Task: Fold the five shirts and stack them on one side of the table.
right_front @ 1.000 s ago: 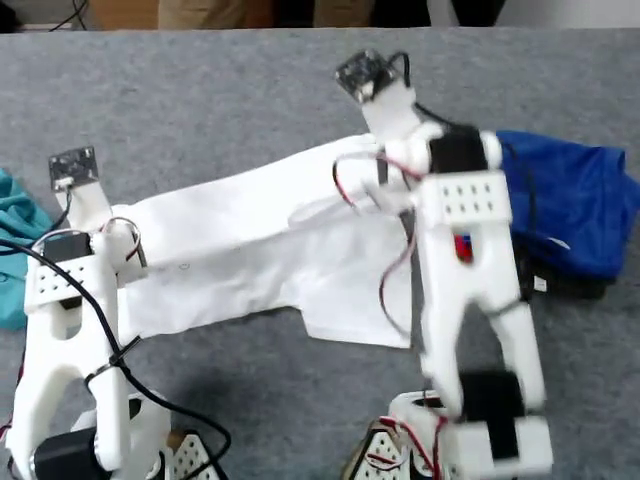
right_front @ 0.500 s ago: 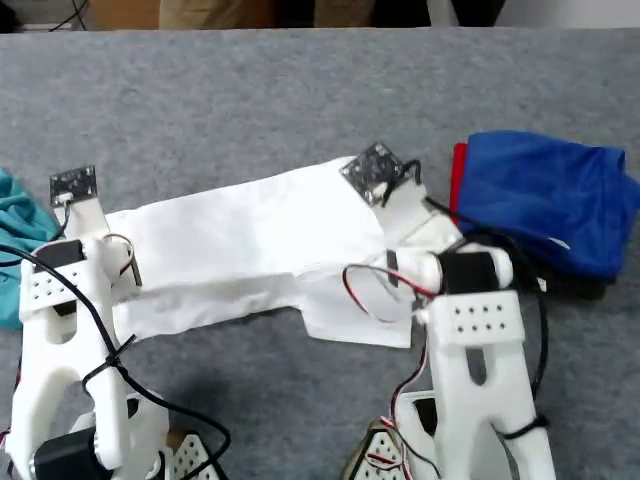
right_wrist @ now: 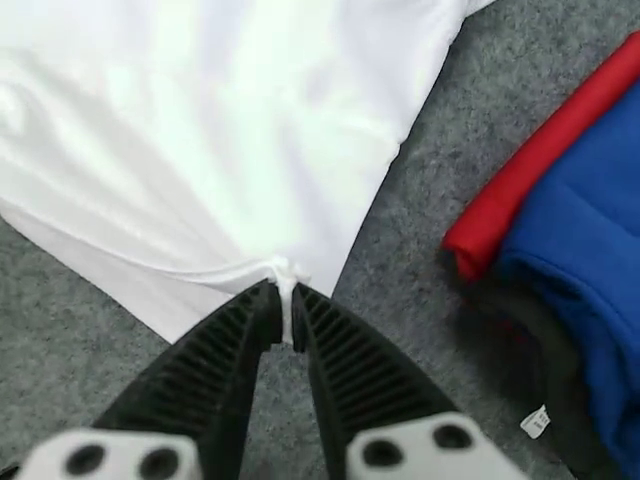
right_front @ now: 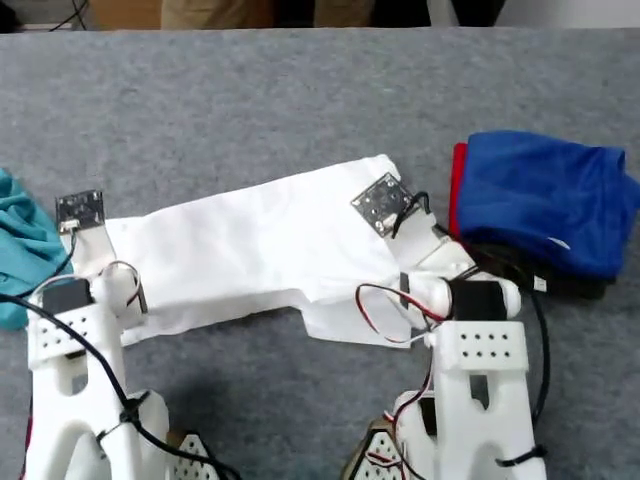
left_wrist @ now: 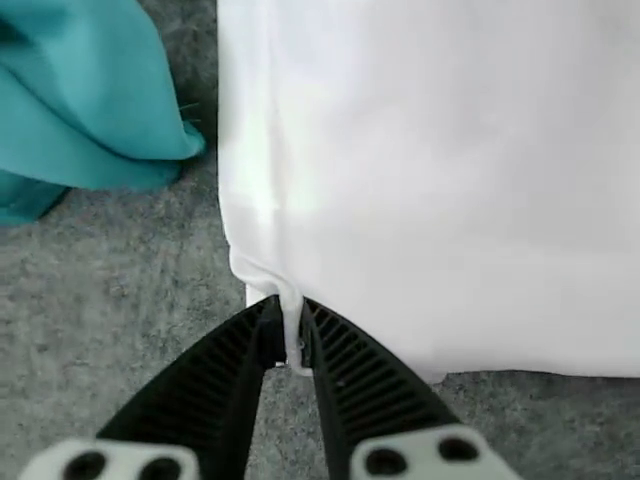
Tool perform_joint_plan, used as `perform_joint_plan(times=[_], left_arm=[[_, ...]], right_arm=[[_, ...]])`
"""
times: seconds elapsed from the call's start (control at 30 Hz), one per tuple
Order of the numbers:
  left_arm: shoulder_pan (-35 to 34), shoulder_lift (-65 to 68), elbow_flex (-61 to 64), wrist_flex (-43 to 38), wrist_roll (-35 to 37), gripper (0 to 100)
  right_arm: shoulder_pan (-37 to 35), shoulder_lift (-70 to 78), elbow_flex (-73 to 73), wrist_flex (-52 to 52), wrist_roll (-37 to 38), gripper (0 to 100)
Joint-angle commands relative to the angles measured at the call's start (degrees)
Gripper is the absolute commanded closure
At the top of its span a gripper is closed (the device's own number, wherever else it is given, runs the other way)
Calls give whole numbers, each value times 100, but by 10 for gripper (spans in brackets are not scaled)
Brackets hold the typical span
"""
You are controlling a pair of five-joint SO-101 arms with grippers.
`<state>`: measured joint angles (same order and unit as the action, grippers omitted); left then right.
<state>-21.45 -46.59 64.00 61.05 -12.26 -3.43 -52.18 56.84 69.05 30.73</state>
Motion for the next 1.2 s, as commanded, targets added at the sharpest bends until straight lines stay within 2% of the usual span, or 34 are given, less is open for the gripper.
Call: perform_joint_plan(times=[0.0, 0.13, 0.23, 0.77, 1.17], left_arm=[[53, -163, 62, -18, -18, 982], [53, -163, 70, -18, 35, 982], [53, -163, 79, -26, 35, 982], [18, -163, 255, -70, 0, 982], [26, -215, 527, -229, -9, 982]], right_arm=[[-127, -127, 101, 18, 70, 997], [-567, -127, 409, 18, 18, 997], [-611, -127, 453, 18, 62, 997], [277, -136, 655, 185, 879, 997], [-84, -136, 796, 202, 941, 997]])
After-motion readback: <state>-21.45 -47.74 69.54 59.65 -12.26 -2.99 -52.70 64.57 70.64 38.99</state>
